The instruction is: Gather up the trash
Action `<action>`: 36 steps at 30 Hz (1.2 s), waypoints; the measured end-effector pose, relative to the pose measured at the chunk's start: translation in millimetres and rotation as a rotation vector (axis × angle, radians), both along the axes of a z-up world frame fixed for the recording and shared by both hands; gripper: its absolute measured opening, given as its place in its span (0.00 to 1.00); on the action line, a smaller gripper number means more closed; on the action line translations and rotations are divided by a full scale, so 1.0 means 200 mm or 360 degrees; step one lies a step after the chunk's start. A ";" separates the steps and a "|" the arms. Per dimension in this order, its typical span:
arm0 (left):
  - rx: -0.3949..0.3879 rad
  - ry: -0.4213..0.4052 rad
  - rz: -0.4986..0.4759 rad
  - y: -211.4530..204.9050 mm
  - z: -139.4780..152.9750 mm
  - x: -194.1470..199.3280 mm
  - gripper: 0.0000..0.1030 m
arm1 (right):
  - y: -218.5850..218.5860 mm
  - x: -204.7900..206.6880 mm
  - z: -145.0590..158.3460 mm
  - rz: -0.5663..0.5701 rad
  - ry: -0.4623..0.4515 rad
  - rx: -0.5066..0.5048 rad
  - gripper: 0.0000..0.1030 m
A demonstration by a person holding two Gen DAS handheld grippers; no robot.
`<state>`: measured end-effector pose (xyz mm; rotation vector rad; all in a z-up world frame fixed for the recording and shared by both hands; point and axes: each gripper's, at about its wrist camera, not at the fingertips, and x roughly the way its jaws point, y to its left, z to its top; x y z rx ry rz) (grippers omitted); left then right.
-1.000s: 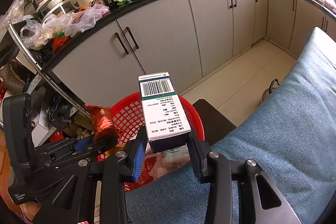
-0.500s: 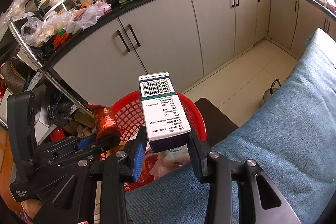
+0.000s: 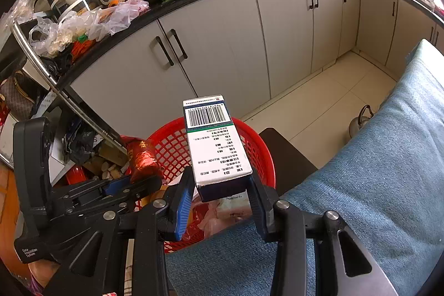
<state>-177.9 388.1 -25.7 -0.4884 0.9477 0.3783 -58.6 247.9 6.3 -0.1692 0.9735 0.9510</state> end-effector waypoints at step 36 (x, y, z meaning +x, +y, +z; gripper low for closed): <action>0.0045 -0.0133 0.0047 -0.08 0.20 -0.17 0.69 | -0.09 0.00 0.05 -0.0163 -0.0075 0.0072 0.59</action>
